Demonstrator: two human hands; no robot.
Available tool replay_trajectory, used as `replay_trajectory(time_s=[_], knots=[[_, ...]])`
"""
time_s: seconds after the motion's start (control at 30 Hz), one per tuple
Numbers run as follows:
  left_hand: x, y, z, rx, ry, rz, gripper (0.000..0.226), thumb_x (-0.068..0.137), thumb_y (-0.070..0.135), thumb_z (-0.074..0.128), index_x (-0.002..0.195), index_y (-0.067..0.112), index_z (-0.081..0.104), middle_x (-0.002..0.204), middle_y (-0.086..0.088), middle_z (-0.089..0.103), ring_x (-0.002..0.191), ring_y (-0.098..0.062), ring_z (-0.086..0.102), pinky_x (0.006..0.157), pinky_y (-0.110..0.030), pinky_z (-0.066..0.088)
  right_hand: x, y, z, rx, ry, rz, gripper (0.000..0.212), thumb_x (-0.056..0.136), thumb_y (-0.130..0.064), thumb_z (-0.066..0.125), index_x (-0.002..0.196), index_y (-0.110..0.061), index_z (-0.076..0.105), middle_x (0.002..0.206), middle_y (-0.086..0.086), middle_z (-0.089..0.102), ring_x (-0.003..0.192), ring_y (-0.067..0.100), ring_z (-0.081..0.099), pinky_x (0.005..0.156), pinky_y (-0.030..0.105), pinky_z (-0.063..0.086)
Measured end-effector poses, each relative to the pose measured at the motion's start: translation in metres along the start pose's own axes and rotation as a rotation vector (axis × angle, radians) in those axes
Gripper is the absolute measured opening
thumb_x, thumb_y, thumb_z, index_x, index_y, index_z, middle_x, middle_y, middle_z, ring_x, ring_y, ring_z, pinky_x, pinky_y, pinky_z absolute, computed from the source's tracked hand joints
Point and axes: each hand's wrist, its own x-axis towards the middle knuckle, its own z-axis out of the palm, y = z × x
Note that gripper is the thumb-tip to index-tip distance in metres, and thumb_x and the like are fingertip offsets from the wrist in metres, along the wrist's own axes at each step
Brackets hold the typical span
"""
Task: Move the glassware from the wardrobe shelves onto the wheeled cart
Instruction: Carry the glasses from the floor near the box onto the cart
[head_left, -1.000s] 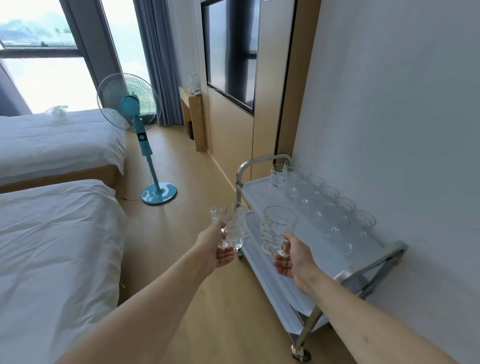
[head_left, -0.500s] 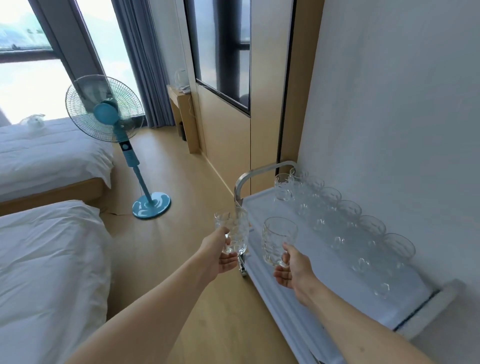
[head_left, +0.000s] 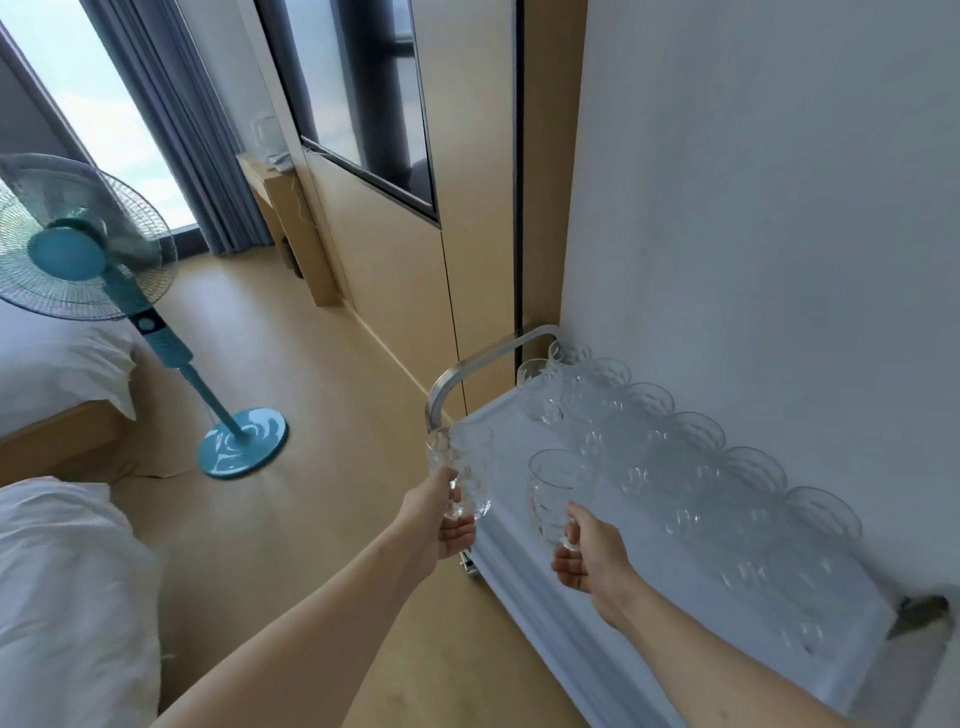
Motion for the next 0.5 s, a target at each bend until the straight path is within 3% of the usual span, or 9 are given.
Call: replay_trajectory(time_s=[0.3,0.5], knots=[[0.072,0.025,0.023,-0.039,-0.135,-0.058,0.027,0.095,0.031,0.062,0.083,0.008,0.053,0.078,-0.018,0.06,0.061,-0.027,0.057,0.054,-0.032,0.058,0.046,-0.013,0.021,0.047,0.102,0.017,0.039,0.094,-0.041,0.058,0.067,-0.017,0.045,0.067,0.009,0.056,0.054,0.024,0.056,0.059,0.03,0.049],[0.126,0.052,0.021,0.006,-0.251,-0.138,0.028,0.097,0.029,0.063,0.085,0.005,0.055,0.08,-0.02,0.059,0.073,-0.03,0.057,0.074,-0.04,0.058,0.067,-0.017,0.051,0.124,0.209,0.067,0.04,0.098,-0.043,0.055,0.071,-0.016,0.046,0.071,0.011,0.06,0.059,0.025,0.061,0.063,0.033,0.053]])
